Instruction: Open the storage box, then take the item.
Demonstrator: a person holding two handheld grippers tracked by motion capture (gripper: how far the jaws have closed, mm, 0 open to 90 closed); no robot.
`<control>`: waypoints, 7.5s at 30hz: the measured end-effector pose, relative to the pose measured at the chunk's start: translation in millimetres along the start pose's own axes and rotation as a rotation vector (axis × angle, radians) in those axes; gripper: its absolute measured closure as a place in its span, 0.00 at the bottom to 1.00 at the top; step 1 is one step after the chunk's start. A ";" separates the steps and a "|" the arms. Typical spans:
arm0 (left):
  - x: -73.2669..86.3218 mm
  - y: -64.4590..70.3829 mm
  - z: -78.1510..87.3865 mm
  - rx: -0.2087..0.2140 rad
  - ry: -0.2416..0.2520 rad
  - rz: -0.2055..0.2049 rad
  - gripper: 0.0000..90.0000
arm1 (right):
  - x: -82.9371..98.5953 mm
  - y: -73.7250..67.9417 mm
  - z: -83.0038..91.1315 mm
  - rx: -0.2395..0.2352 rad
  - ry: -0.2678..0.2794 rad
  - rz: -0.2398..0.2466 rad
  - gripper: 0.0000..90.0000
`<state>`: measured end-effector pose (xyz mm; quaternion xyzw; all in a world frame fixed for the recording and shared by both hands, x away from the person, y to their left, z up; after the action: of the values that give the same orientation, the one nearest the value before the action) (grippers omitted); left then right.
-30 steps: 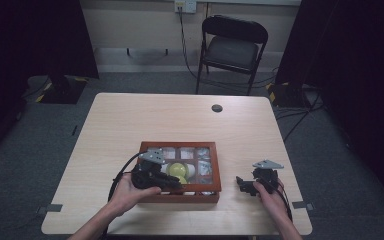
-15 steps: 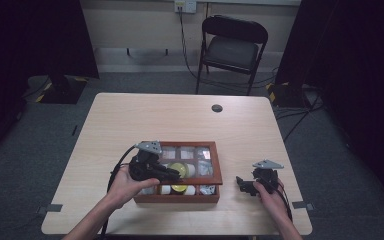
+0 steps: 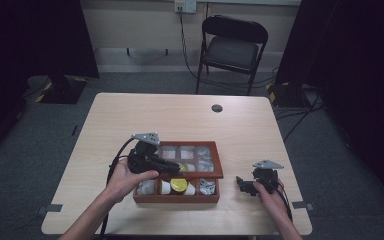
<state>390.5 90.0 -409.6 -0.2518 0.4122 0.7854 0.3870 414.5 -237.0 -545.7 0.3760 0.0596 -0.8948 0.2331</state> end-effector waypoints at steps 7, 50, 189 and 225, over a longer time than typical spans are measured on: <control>-8.5 -0.7 4.0 -0.003 0.000 0.007 0.90 | 0.0 0.1 0.0 0.000 0.000 0.001 0.06; -50.8 -10.4 23.4 -0.036 0.069 0.022 0.90 | 0.0 0.1 0.0 0.000 0.000 0.001 0.06; -61.3 -13.3 25.8 -0.053 0.077 0.012 0.90 | -88.0 -204.2 -17.8 -0.461 -0.032 0.406 0.42; -59.9 -11.9 22.9 -0.047 0.052 0.017 0.91 | -90.0 -177.8 23.9 -0.449 0.128 0.320 0.42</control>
<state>432.8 89.6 -360.0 -0.2775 0.4057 0.7914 0.3634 371.6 -53.0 -477.8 0.3755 0.2108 -0.7854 0.4447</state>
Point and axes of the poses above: each handheld gripper's, and its own axes: z roughly backward along the jaws, x roughly out of its underside, y roughly to its right, the point moved 6 cm from there along -z, roughly forward along the jaws, and after that the axes turned 5 degrees about z, right-handed, at the moved point
